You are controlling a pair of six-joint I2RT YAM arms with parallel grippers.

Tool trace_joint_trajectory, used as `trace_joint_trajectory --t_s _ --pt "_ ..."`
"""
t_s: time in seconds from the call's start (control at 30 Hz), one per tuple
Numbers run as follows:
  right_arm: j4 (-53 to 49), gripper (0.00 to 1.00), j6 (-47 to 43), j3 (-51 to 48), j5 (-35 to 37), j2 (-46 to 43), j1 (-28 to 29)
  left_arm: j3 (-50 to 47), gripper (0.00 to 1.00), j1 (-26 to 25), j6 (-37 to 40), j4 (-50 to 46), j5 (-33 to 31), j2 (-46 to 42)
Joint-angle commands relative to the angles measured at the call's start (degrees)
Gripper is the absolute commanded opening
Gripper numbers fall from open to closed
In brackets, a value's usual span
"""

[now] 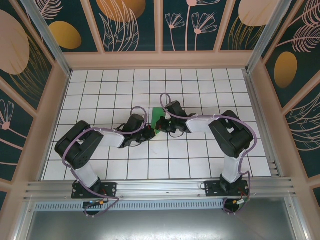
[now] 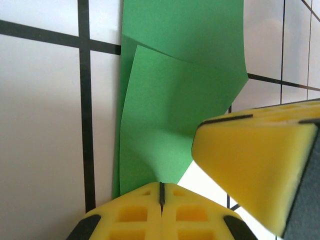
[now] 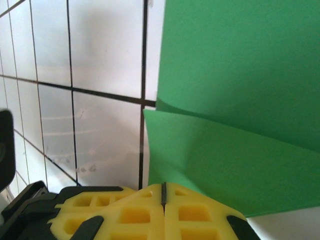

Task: Fold a paper plane with a square sheet of paper (pick it up from the middle)
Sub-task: Third fold the triangle at the center of the table.

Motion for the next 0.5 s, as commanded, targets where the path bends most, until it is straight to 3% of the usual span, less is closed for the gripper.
trace_joint_trajectory --t_s 0.0,0.47 --pt "-0.49 0.0 2.61 -0.49 1.44 0.3 0.11 -2.18 0.0 -0.04 -0.14 -6.66 0.02 1.66" --pt "0.37 0.0 11.6 -3.07 1.87 1.69 1.76 -3.05 0.0 -0.09 -1.73 -4.81 -0.15 1.7"
